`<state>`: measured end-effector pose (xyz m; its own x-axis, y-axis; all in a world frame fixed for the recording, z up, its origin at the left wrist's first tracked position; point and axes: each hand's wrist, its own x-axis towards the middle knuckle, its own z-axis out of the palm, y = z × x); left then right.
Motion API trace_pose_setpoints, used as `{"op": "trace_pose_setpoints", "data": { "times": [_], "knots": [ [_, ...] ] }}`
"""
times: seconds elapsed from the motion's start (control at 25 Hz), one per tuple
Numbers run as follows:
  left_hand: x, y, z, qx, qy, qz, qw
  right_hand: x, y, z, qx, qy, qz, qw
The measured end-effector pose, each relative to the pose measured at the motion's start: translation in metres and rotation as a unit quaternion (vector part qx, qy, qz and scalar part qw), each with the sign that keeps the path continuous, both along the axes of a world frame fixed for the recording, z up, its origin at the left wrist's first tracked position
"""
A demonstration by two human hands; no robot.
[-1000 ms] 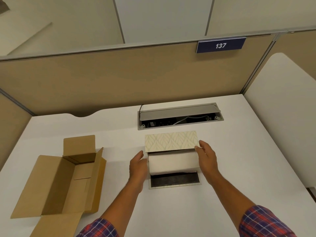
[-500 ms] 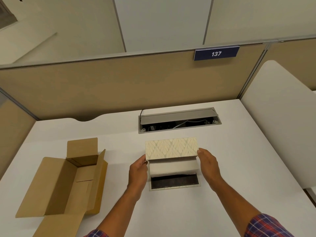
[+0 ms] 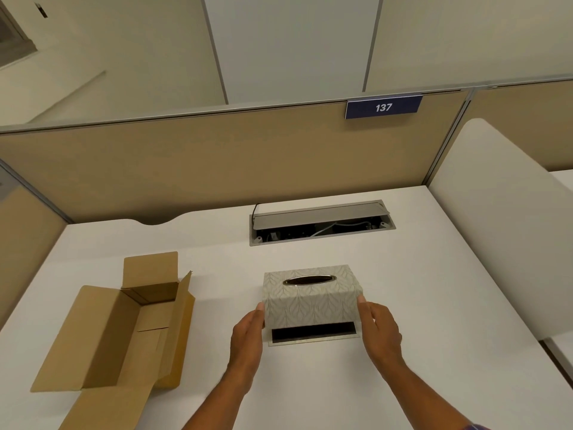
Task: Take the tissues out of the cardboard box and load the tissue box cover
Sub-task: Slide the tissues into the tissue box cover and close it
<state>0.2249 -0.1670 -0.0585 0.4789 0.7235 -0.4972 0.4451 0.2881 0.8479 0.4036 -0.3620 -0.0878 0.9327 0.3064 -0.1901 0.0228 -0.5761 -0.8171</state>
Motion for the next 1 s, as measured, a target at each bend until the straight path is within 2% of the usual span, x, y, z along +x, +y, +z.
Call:
{"op": "trace_pose_setpoints", "data": {
  "times": [0.16, 0.28, 0.56, 1.0],
  "knots": [
    [-0.002, -0.008, -0.005, -0.021, 0.028, -0.011, 0.999, -0.007, -0.003, -0.007, -0.098, 0.027, 0.002, 0.995],
    [-0.001, -0.011, -0.01, 0.01, 0.06, -0.018, 0.998, -0.009, -0.004, -0.017, -0.133, 0.038, 0.006, 0.99],
    [-0.001, -0.014, -0.019, 0.036, 0.097, -0.052, 0.993, -0.011, -0.008, -0.03, -0.157, 0.017, 0.011, 0.987],
    [-0.001, -0.016, -0.026, 0.057, 0.097, -0.067, 0.991, -0.008, -0.01, -0.031, -0.175, -0.005, 0.041, 0.984]
  ]
}}
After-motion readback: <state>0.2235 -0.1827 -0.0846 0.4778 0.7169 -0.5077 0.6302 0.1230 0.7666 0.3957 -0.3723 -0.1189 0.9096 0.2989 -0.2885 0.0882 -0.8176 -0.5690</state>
